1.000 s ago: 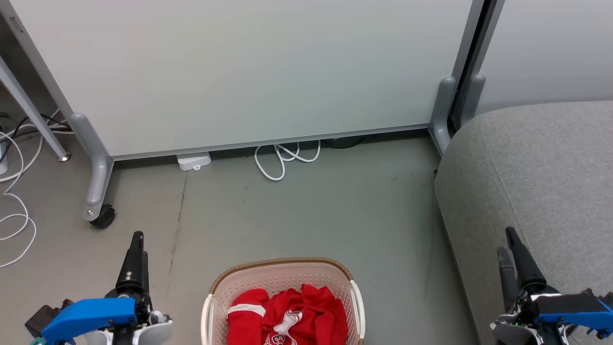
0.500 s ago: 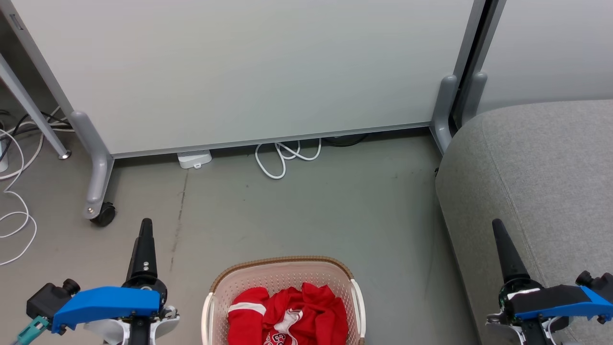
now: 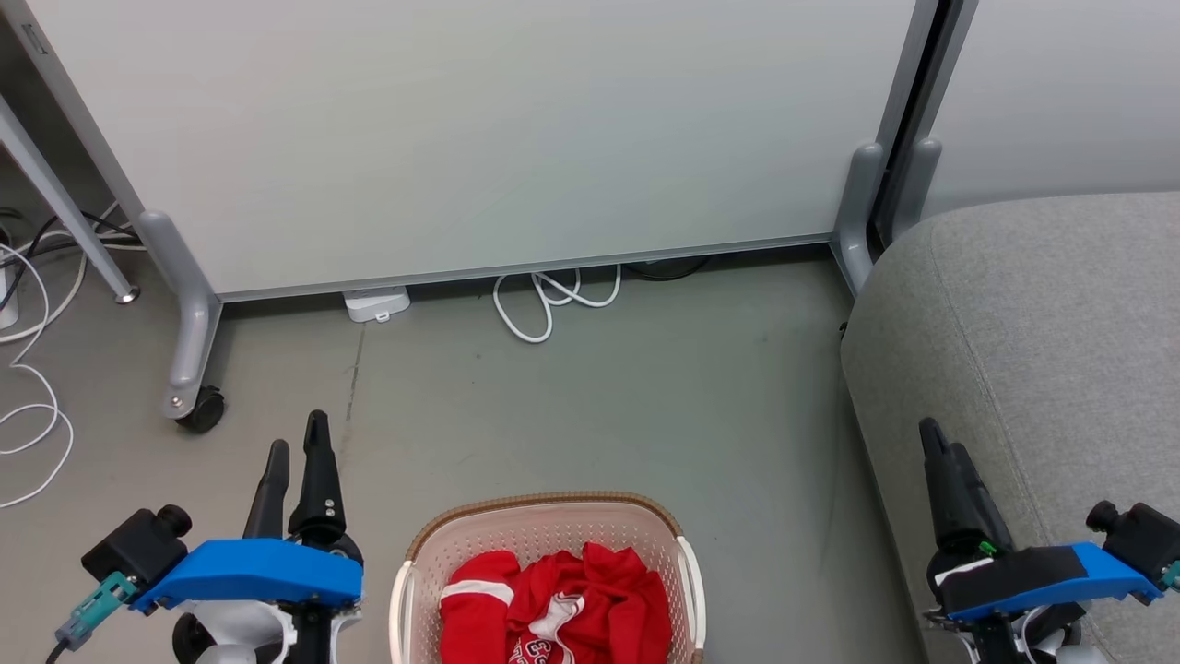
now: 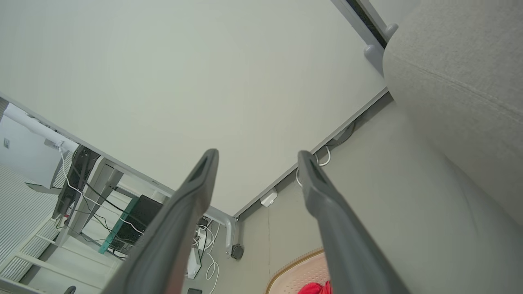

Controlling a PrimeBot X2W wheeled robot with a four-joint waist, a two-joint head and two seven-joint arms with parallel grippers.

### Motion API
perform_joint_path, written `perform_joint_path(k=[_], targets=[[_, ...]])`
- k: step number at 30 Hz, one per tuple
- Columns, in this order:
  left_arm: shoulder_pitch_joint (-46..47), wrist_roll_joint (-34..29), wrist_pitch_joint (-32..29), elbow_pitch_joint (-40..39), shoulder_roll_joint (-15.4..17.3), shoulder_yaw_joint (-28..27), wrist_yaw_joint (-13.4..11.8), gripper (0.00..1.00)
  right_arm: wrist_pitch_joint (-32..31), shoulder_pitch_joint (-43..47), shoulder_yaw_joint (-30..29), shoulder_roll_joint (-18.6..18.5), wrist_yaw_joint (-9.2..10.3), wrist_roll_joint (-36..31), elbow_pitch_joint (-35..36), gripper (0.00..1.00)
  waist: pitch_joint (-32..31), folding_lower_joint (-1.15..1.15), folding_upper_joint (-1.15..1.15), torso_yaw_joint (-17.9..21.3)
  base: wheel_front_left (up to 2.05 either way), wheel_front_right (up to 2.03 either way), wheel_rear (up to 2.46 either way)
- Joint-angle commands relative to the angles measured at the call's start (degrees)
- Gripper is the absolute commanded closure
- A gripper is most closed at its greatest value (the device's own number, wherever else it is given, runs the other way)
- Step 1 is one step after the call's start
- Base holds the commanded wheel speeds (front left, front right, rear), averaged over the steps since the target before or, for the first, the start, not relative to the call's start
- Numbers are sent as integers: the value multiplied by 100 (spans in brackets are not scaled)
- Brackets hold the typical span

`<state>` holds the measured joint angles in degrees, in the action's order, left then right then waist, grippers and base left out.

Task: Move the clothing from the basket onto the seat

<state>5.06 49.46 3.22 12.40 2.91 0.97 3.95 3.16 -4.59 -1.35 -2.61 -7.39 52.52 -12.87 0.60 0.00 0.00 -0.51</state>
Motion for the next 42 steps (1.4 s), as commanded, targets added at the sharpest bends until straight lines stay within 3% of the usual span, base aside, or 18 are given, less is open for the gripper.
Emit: perform_joint_path(k=[1, 26, 42], targets=[[177, -233, 66, -44, 63, 66, -32, 0, 56, -154, 24, -27, -8, -221, 84, 0, 1, 0, 0, -3, 0, 0, 0], [286, -1965, 499, 165, 222, 615, -266, 0, 496, -193, 220, -32, -11, -2085, -108, 0, 27, 0, 0, -33, 0, 0, 0], [325, -2826, 727, 270, 252, 807, -137, 0, 728, -197, 341, -35, -13, -3002, -106, 0, 48, 0, 0, -58, 0, 0, 0]])
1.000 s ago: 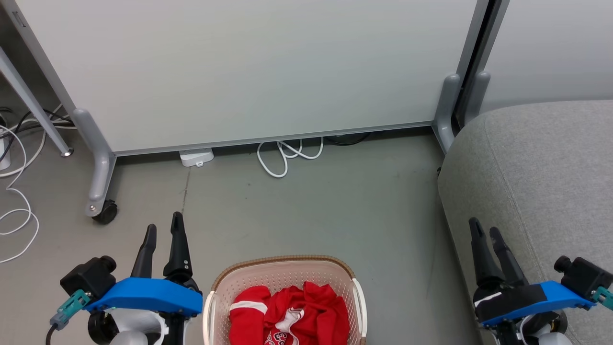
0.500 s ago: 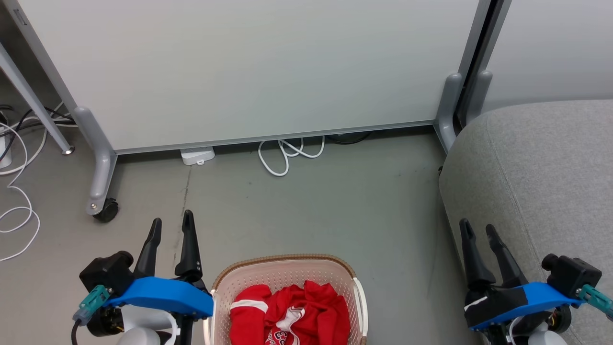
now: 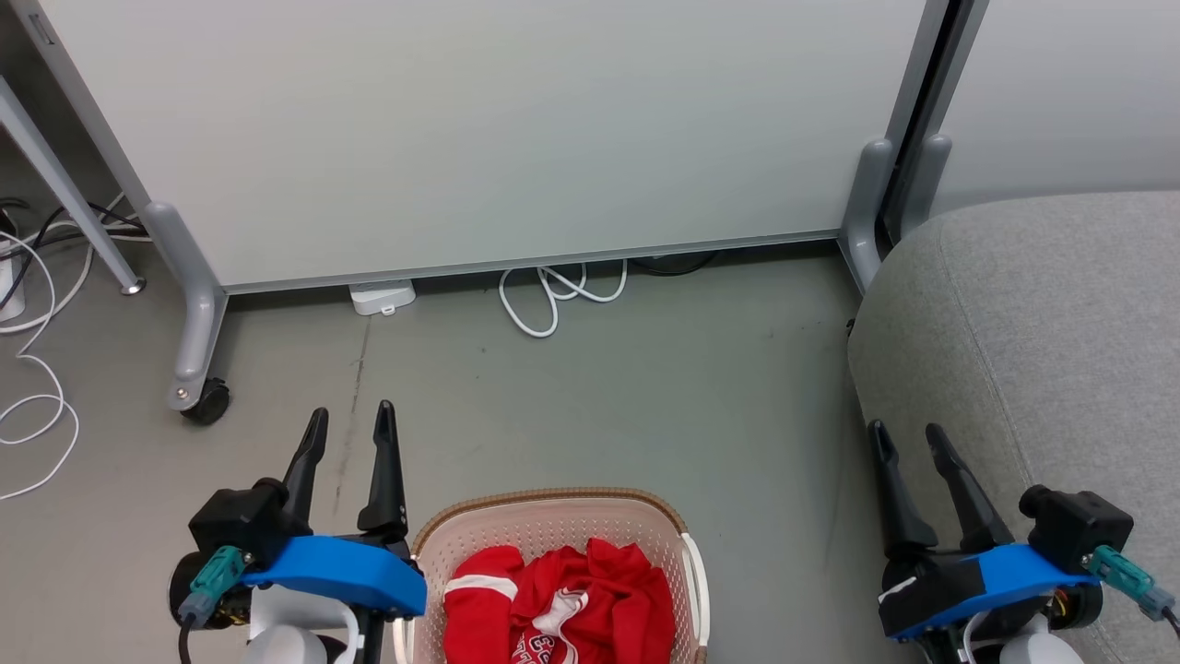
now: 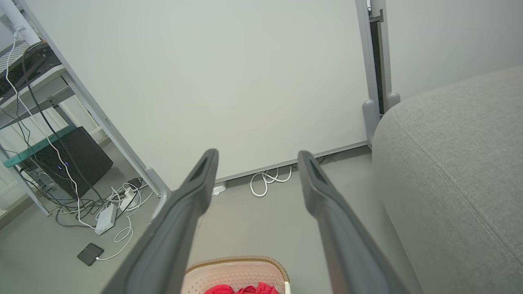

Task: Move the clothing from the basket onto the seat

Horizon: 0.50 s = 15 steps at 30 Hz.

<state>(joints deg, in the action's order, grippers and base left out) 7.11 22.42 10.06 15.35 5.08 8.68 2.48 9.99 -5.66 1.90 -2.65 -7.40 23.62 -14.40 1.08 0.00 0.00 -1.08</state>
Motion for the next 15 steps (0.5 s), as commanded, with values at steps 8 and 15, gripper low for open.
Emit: perform_joint_path(k=[8, 15], targets=[[138, -548, 149, -3, 26, 91, 47, 0, 156, -92, 52, -32, -12, -522, 53, 0, 20, 0, 0, -15, 0, 0, 0], [139, -905, 235, 35, 20, 139, 75, 0, 238, -81, 91, -33, -13, -841, 56, 0, 19, 0, 0, -30, 0, 0, 0]])
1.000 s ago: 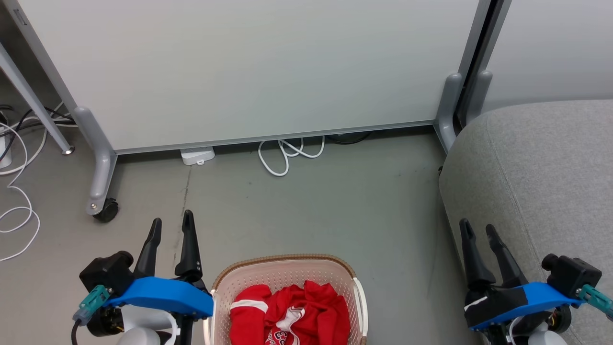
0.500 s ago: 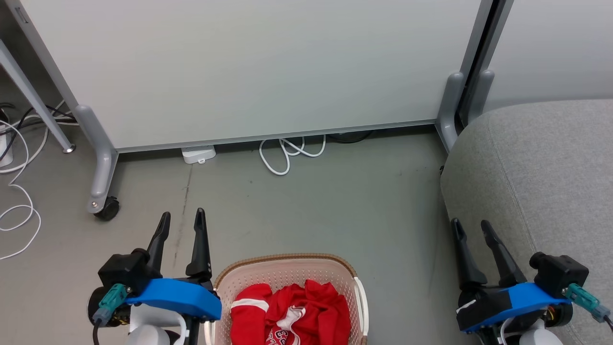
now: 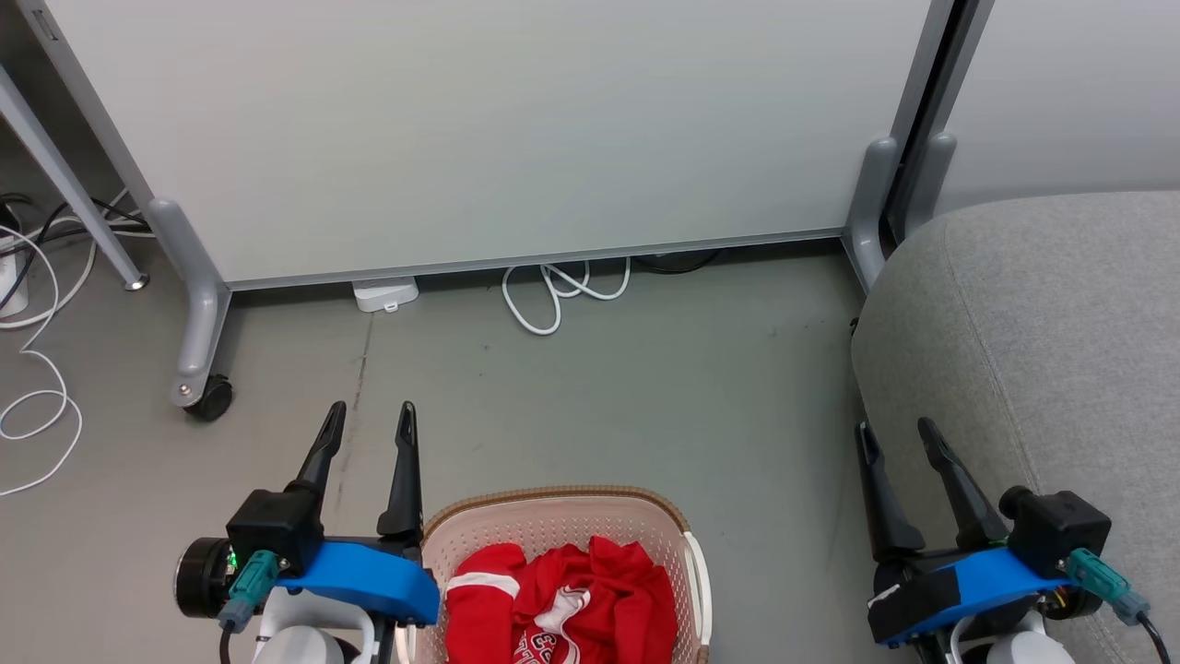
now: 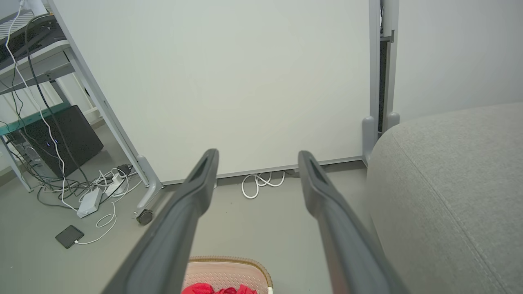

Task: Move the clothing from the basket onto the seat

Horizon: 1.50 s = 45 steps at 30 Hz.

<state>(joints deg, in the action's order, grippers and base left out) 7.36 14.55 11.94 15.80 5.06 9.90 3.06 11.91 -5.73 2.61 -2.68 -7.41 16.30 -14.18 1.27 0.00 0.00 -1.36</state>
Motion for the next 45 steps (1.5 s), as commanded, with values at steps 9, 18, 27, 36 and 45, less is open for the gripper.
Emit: perform_joint_path(k=[9, 18, 27, 36, 45], targets=[[117, -494, 151, 40, 16, 74, 118, 0, 154, -75, 72, -32, -12, -519, 33, 0, 0, 0, 0, -12, 0, 0, 0], [142, -730, 239, 155, -28, 100, 247, 0, 233, -66, 108, -33, -8, -846, 36, 0, 10, 0, 0, -22, 0, 0, 0], [148, -1065, 326, 294, -69, 79, 315, 0, 332, -64, 137, -34, -9, -1199, -3, 0, 23, 0, 0, -41, 0, 0, 0], [153, -959, 334, 420, -125, -13, 379, 0, 333, -72, 126, -33, -9, -1156, -56, 0, 19, 0, 0, -42, 0, 0, 0], [173, -993, 334, 463, -154, -34, 403, 0, 333, -79, 171, -33, -9, -1131, -62, 0, 38, 0, 0, -32, 0, 0, 0]])
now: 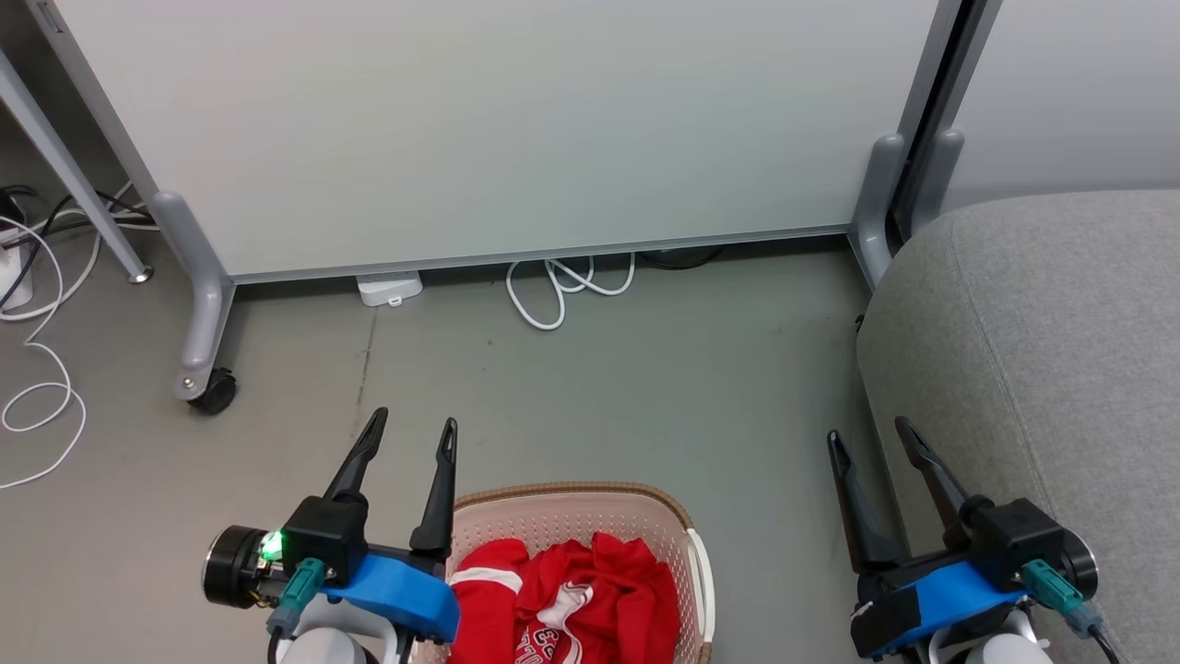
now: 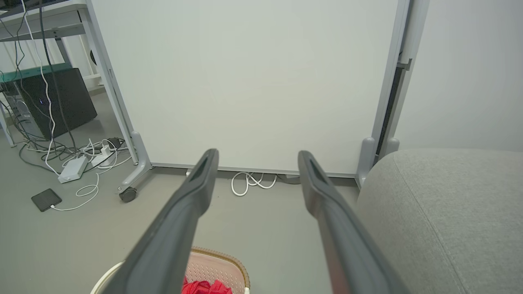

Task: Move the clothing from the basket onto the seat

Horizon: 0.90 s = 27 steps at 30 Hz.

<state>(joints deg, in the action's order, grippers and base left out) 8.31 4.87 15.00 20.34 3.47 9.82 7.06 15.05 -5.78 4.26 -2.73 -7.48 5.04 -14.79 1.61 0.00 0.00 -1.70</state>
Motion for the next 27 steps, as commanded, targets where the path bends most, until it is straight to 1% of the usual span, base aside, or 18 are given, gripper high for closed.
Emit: perform_joint_path(k=[1, 6, 13, 19, 27], targets=[[91, -35, 28, 10, 2, -31, 8, 0, 20, -84, 8, -27, -2, -1, 4, 0, 20, 0, 0, 6, 0, 0, 0], [185, -50, 27, 56, -3, -8, 29, 0, 20, -129, -4, -26, -2, -16, 42, 0, 123, 0, 0, 51, 0, 0, 0], [552, 56, 23, 269, 46, 134, 54, 0, 19, -322, -26, -26, -2, -5, 146, 0, 514, 0, 0, 274, 0, 0, 0], [1119, 206, 23, 726, 215, 541, 57, 0, 19, -598, -39, -25, -2, 38, 279, 0, 1087, 0, 0, 540, 0, 0, 0], [1984, 450, 23, 1608, 523, 1301, 43, 0, 19, -1047, -39, -22, -2, 127, 480, 0, 2002, 0, 0, 879, 0, 0, 0]])
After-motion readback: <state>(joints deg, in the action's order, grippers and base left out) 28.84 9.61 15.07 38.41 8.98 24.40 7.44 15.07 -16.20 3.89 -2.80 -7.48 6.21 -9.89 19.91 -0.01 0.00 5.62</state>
